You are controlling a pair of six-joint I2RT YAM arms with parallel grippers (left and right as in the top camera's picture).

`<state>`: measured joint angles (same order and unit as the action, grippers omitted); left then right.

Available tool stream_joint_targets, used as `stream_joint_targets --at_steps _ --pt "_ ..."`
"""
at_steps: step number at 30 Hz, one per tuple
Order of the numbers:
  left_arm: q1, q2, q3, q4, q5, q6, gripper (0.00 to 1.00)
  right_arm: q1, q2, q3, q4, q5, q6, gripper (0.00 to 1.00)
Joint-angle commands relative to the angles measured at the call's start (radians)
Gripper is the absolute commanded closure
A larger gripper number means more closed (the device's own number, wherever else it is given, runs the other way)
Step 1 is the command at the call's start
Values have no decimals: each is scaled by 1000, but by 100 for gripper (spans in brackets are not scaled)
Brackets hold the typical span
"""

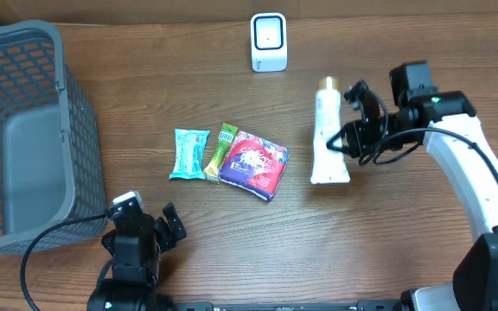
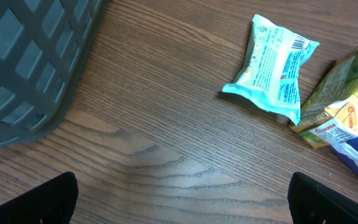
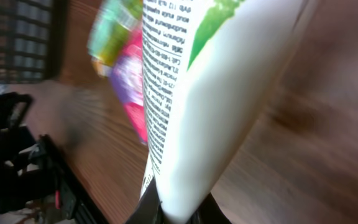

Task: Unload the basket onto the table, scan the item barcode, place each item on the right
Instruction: 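Lift the Pantene tube off the table with the right gripper, then carry the tube to the white scanner and hold it before it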

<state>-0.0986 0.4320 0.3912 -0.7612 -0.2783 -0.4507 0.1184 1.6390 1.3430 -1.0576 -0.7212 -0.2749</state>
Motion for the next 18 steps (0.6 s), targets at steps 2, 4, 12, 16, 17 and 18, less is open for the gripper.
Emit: stream_joint_targets --at_steps 2,4,12,16,17,18 --pt "-2 -9 -5 6 -17 -18 0 4 -35 80 3 -209 -100 97" --pt "-2 -9 -5 6 -17 -18 1 5 -35 112 -8 -268 -96 97" --pt "-2 -9 -5 6 -17 -18 0 5 -35 262 -93 -320 -75 97" --pt "-2 -9 -5 6 -17 -18 1 11 -35 301 -77 -295 -29 97" --pt "-2 -9 -5 6 -17 -18 1 18 -35 304 -49 -251 25 97" --pt "-2 -9 -5 6 -17 -18 0 27 -35 306 -20 -199 74 96"
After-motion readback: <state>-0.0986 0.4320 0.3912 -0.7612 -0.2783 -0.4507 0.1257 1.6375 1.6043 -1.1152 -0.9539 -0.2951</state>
